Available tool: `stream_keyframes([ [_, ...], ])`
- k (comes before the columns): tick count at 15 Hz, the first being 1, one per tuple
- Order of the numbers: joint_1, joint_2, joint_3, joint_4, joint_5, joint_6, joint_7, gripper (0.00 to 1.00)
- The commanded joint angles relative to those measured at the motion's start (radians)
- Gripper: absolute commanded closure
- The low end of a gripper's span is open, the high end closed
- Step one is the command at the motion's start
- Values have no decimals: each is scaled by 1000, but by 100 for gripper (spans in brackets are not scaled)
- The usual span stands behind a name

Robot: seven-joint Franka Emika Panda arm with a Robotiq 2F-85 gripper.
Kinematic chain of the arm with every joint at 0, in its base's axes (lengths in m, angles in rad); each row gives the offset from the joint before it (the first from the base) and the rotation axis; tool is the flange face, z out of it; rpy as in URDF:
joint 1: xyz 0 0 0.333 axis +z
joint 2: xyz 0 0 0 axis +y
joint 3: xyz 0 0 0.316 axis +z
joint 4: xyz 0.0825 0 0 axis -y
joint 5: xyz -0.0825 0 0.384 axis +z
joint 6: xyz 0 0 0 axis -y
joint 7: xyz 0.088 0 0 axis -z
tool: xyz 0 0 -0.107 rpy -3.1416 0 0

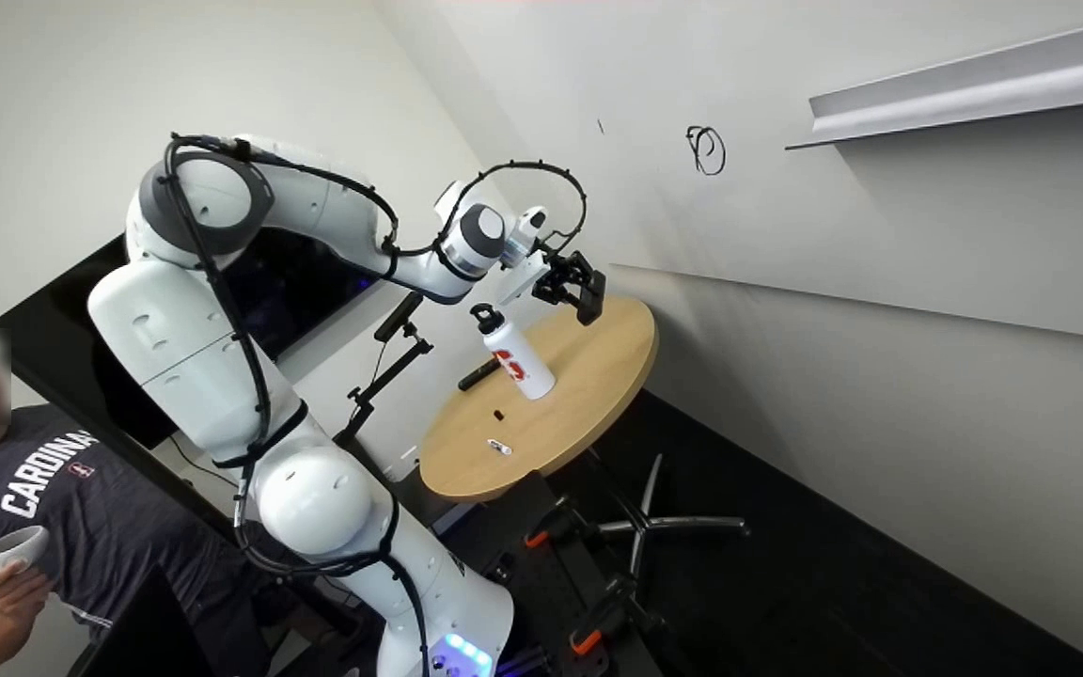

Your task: Use the duster to erase the writings on the white board

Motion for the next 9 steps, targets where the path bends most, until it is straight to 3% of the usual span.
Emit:
stream_keyframes([
  [1, -84, -179, -34, -155, 22, 100, 49, 72],
  [6, -158, -346, -132, -321, 2, 269, 149, 72],
  [9, -240, -422, -124, -395, -34, 350, 269, 72],
])
